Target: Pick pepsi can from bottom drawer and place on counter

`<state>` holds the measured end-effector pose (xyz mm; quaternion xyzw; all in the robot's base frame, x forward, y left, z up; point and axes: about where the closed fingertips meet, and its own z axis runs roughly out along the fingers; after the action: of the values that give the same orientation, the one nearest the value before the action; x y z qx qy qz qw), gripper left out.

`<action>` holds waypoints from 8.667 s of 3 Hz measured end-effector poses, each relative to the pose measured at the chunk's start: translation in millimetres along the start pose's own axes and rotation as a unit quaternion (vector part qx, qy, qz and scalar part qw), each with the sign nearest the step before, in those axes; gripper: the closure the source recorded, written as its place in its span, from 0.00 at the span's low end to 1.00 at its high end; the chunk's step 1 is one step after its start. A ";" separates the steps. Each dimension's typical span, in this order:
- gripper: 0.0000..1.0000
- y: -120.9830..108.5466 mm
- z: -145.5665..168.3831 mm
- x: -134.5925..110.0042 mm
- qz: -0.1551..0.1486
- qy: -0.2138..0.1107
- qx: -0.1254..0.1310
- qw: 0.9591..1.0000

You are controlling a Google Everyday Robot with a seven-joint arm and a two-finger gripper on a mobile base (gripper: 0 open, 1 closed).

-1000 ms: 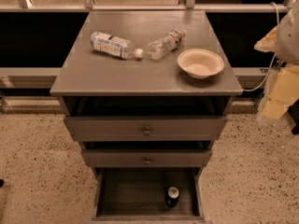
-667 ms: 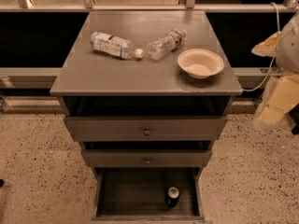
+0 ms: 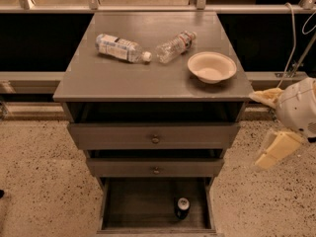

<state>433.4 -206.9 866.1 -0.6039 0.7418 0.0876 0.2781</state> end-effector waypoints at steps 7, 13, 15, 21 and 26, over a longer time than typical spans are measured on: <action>0.00 37.9 221.1 83.1 0.009 -0.344 0.088 0.935; 0.00 53.3 428.5 151.2 -0.044 -0.277 0.083 0.956; 0.00 79.4 504.5 222.0 0.022 -0.258 0.039 0.965; 0.20 67.8 611.9 273.3 0.171 -0.230 0.036 0.957; 1.00 37.8 467.4 200.2 0.130 -0.378 0.075 0.914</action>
Offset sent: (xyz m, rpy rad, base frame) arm 0.0094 -0.0167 -0.1191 0.4846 -0.2889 -0.0215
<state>517.8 -149.1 366.5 -0.4017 0.6577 0.2882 0.5683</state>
